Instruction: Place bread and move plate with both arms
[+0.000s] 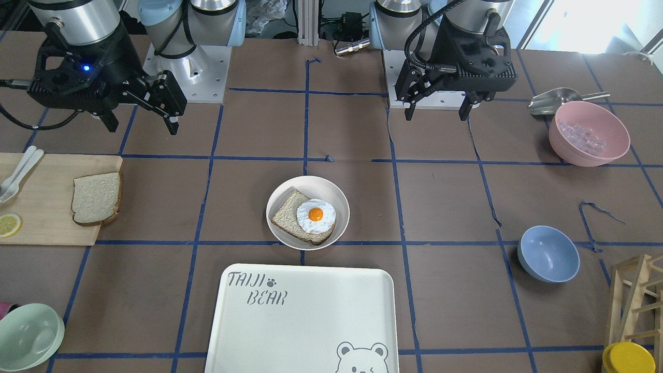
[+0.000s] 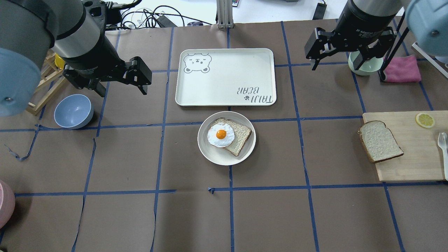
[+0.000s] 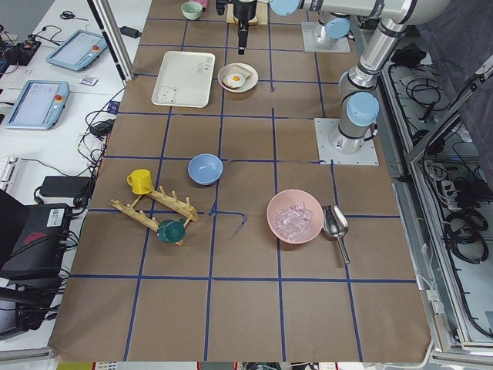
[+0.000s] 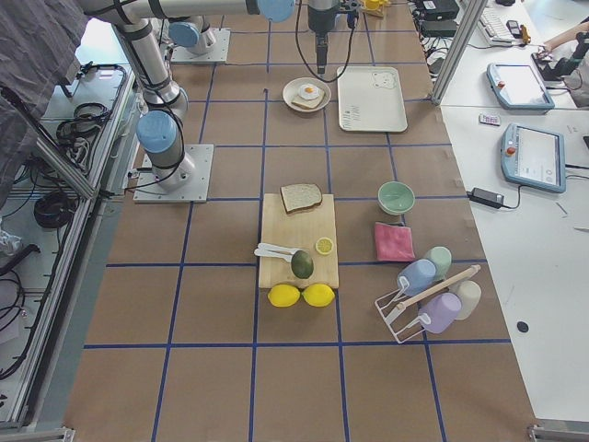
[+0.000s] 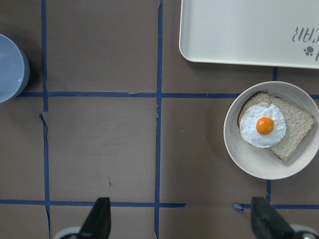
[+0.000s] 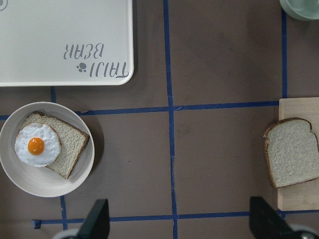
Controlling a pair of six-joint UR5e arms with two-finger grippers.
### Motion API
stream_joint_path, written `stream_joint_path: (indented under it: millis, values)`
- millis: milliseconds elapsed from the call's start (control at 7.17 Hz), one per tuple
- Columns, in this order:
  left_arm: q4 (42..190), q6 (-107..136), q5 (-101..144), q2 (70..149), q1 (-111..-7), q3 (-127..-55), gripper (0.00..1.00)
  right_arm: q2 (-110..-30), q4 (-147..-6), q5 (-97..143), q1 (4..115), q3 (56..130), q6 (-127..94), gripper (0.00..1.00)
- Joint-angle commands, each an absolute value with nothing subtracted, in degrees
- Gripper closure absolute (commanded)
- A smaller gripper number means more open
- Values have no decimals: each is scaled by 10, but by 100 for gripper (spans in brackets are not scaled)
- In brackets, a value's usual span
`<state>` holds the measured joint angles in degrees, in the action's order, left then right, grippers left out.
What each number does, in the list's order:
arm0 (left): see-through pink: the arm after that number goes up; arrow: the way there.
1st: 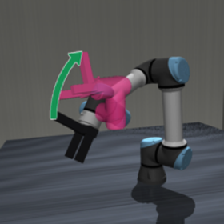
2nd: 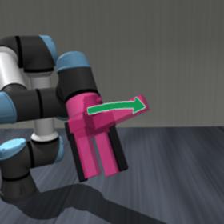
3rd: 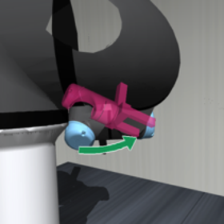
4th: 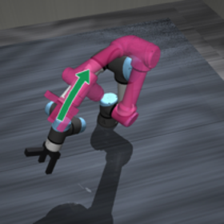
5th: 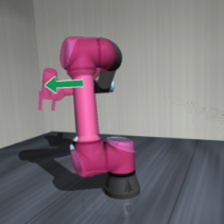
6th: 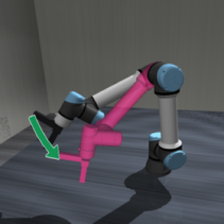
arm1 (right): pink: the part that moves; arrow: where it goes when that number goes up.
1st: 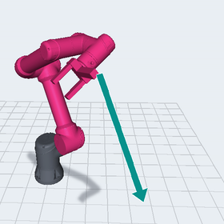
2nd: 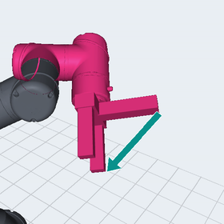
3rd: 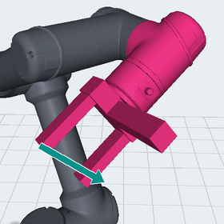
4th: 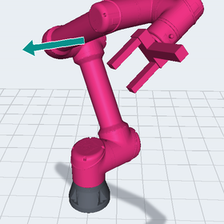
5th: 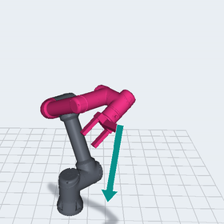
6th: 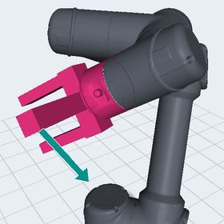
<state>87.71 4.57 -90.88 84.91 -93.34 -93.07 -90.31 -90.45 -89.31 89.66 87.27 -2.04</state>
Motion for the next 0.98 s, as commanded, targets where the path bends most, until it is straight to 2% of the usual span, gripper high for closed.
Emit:
stream_joint_path:
  millis: [0, 837]
  values:
    - [877, 46, -909, 849, -933, -931, 0, -902, -904, -893, 896, 873, -20, 0]
    - [877, 46, -909, 848, -933, -931, 0, -903, -904, -896, 896, 889, -23, 0]
